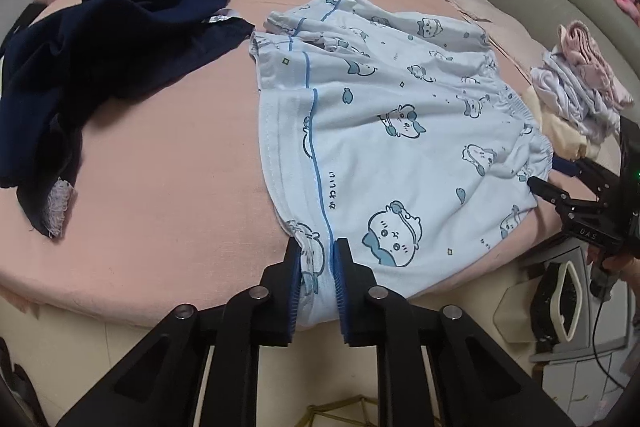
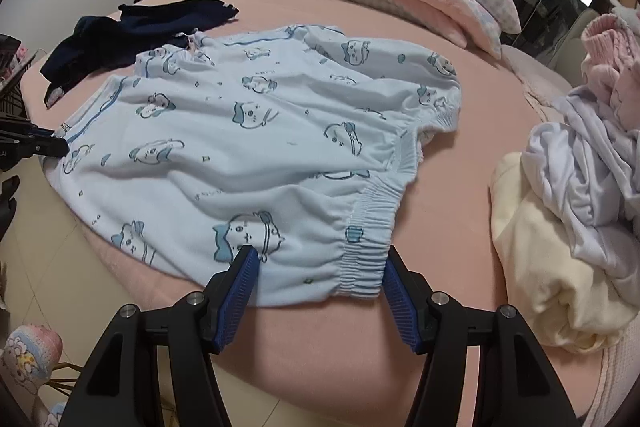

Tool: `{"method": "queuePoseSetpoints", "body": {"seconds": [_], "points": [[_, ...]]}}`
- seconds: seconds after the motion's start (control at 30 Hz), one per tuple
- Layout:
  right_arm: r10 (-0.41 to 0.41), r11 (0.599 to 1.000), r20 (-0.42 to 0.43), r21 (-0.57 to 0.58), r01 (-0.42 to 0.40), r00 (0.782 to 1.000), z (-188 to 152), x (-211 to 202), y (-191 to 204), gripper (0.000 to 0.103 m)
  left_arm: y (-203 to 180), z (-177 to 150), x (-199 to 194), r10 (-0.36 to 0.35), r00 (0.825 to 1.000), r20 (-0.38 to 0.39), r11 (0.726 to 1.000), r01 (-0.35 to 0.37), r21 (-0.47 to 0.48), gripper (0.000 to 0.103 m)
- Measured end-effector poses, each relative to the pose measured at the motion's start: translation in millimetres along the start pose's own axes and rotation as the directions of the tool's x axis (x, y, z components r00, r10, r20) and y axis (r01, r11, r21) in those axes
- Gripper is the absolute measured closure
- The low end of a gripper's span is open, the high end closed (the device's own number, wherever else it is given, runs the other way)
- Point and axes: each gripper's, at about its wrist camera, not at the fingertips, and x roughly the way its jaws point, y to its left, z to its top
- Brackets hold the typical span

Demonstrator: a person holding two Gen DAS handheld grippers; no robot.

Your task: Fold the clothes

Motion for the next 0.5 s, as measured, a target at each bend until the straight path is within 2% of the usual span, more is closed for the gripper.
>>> {"method": "queuePoseSetpoints", "body": {"seconds": [0.03, 0.1, 0.13, 0.2, 0.5], "points": [[0.003, 1.0, -0.005, 0.004, -0.003, 1.0, 1.3, 0.4, 0.2, 0.044, -0.5, 0.1, -0.2, -0.006, 1.0, 0.0, 1.0, 0.006, -0.004, 0.091], [-0.009, 1.0, -0.022, 0.015, 0.009, 1.0, 4.0, -0.3, 1.1, 0.073, -2.2, 0.6, -1.6, -0.007, 1.0, 0.003, 1.0, 0.007, -0.003, 0.092], [-0.021, 1.0, -0.034, 0.022, 0.022, 0.999, 5.4, -1.3, 1.7, 0.076, -2.9, 0.9, -2.1, -0.008, 1.0, 0.003, 1.0, 0.008, 0.0, 0.092], [-0.046, 0.998, -0.059, 0.035, 0.048, 0.997, 8.2, -3.3, 2.9, 0.088, -4.4, 1.7, -4.5, -0.012, 1.0, 0.006, 1.0, 0.012, 0.003, 0.093], [-0.117, 0.984, -0.167, 0.111, 0.137, 0.979, 10.5, -24.2, -1.7, 0.092, -5.2, 7.5, -20.2, -0.085, 0.996, 0.013, 0.996, 0.085, -0.016, 0.093]]}}
